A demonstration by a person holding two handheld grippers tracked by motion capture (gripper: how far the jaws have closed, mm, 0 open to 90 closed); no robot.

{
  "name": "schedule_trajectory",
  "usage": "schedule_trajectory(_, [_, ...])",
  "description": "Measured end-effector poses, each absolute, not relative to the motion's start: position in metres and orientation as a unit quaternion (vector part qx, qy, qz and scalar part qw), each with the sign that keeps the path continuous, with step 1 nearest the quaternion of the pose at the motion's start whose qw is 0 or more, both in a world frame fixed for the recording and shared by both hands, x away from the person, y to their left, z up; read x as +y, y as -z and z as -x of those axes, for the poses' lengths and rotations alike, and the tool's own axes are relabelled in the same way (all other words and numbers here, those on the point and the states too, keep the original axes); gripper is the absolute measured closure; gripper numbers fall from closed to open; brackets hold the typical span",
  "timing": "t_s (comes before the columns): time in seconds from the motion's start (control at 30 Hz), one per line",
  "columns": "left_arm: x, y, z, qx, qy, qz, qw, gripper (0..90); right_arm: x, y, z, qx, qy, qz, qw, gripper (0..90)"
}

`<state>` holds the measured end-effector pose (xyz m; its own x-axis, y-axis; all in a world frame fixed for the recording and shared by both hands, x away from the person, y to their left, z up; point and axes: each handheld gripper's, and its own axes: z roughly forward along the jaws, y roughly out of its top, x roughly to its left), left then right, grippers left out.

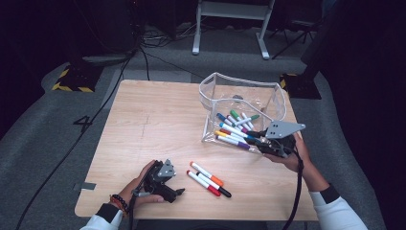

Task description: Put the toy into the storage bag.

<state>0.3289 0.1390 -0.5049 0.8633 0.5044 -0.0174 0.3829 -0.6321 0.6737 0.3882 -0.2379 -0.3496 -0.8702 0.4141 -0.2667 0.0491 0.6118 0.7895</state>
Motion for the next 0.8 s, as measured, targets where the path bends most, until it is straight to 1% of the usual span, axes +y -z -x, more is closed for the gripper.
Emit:
schedule_trajectory(0.07, [0.139, 0.505, -0.329, 0.247, -0.087, -0.899, 0.351, 5.8, -0.24, 0.333, -0.395, 0.865, -0.425, -0.136, 0.23, 74.8])
schedule_trajectory(0.1, [0.139, 0.505, -0.329, 0.247, -0.087, -0.899, 0.351, 5.8, -0.24, 0.333, -0.395, 0.865, -0.425, -0.136, 0.23, 74.8])
schedule_trajectory(0.17, [0.139, 0.505, -0.329, 0.247, -0.087, -0.899, 0.351, 5.8, -0.241, 0.319, -0.402, 0.862, -0.424, -0.138, 0.242, 74.8])
schedule_trajectory(0.23, [0.139, 0.505, -0.329, 0.247, -0.087, -0.899, 0.351, 5.8, -0.242, 0.316, -0.404, 0.861, -0.424, -0.139, 0.244, 74.8])
schedule_trajectory(0.33, [0.139, 0.505, -0.329, 0.246, -0.087, -0.899, 0.351, 5.8, -0.244, 0.302, -0.418, 0.856, -0.425, -0.151, 0.252, 74.8])
schedule_trajectory(0.4, [0.139, 0.505, -0.329, 0.247, -0.087, -0.899, 0.351, 5.8, -0.244, 0.3, -0.419, 0.857, -0.423, -0.152, 0.253, 74.9])
schedule_trajectory(0.53, [0.139, 0.505, -0.329, 0.247, -0.087, -0.899, 0.351, 5.8, -0.245, 0.291, -0.442, 0.858, -0.413, -0.168, 0.254, 74.8])
schedule_trajectory(0.6, [0.139, 0.505, -0.329, 0.247, -0.087, -0.899, 0.351, 5.8, -0.245, 0.29, -0.446, 0.859, -0.409, -0.172, 0.256, 74.8])
schedule_trajectory(0.7, [0.139, 0.505, -0.329, 0.247, -0.087, -0.899, 0.351, 5.8, -0.244, 0.292, -0.466, 0.861, -0.402, -0.189, 0.249, 74.8])
schedule_trajectory(0.77, [0.139, 0.505, -0.329, 0.247, -0.086, -0.899, 0.351, 5.8, -0.243, 0.293, -0.469, 0.861, -0.4, -0.191, 0.249, 74.8])
schedule_trajectory(0.8, [0.139, 0.505, -0.329, 0.247, -0.087, -0.899, 0.351, 5.8, -0.242, 0.296, -0.478, 0.864, -0.393, -0.2, 0.245, 74.8])
